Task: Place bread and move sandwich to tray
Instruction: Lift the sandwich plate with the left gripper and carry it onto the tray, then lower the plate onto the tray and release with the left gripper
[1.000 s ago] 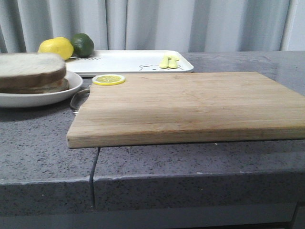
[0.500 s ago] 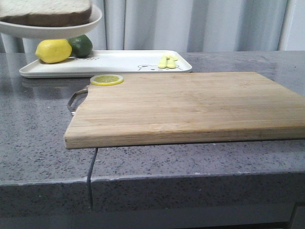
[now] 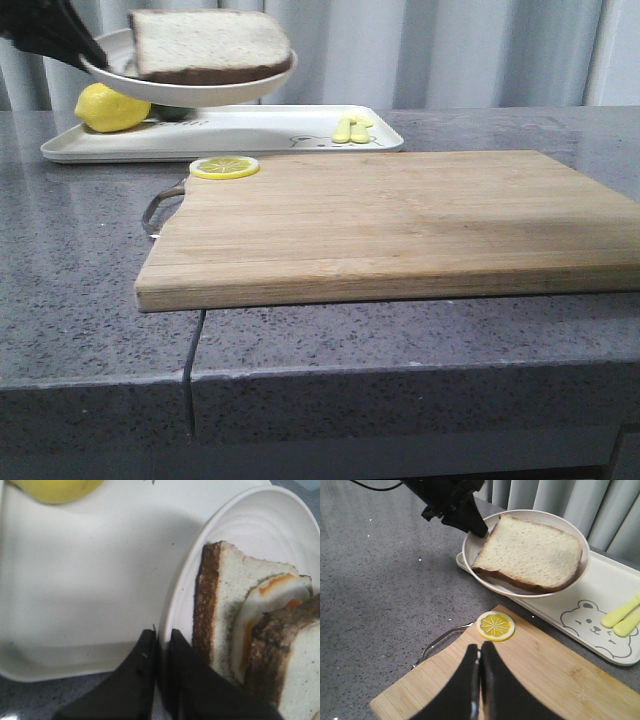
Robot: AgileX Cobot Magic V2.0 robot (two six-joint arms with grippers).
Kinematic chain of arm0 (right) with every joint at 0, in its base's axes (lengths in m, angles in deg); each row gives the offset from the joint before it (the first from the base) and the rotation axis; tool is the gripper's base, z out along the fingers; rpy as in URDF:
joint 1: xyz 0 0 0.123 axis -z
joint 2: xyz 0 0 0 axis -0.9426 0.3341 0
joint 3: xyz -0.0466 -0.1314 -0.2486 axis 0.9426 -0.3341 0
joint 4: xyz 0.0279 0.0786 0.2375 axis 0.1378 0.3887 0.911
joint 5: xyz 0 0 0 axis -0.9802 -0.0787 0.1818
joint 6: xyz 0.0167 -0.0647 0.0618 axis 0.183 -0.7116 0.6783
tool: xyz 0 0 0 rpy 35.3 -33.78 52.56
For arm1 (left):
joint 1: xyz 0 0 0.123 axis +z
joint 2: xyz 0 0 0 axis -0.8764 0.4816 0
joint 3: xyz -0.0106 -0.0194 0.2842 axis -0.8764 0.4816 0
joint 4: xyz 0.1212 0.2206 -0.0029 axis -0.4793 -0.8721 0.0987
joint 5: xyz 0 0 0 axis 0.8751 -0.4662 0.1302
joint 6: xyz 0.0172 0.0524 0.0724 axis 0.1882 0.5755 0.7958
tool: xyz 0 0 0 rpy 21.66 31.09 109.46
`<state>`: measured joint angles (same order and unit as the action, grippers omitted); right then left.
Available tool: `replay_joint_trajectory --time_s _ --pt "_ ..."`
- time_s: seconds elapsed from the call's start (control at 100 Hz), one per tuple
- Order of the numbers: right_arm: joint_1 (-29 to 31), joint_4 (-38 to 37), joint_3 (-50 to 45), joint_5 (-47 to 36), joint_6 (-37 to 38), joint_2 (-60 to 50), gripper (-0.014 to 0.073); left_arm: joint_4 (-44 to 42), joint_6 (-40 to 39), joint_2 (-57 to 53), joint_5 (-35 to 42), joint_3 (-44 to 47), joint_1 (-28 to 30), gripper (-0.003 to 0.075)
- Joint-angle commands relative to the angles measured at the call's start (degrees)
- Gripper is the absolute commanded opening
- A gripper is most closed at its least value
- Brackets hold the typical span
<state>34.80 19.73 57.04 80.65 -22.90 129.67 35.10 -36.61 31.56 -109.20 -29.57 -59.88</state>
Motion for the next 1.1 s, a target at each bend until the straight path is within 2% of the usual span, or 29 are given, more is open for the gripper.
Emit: replay_joint_trajectory --time_s 0.0,0.2,0.39,0.74,0.99,1.09 --pt "0.4 0.9 0.6 -4.4 -0.5 -2.2 -0.0062 5.0 -2.4 0.0 2.9 -5.4 -1.4 -0.0020" --pt "3.3 1.9 -2.3 -5.2 -0.4 -5.2 -0.0062 5.4 -4.1 6.7 2.4 -12.9 -2.5 -0.0020" --pt "7.2 2.3 -3.1 -4.6 -0.4 -8.0 -0.0062 6.3 -5.2 10.8 3.0 -16.2 -2.6 -0.0020" --pt "8.2 2.3 -3.1 -2.4 -0.4 -11.3 -0.0062 6.1 -5.2 13.1 8.0 -16.2 -2.5 -0.0020" --pt "8.2 2.3 -3.1 -0.5 -0.4 -11.3 -0.0062 4.0 -5.2 13.1 8.5 -16.2 -2.5 -0.0018" --pt "8.2 2.3 -3.1 -0.4 -0.4 -11.3 -0.0062 3.9 -5.0 13.1 8.4 -16.2 -2.1 0.0022"
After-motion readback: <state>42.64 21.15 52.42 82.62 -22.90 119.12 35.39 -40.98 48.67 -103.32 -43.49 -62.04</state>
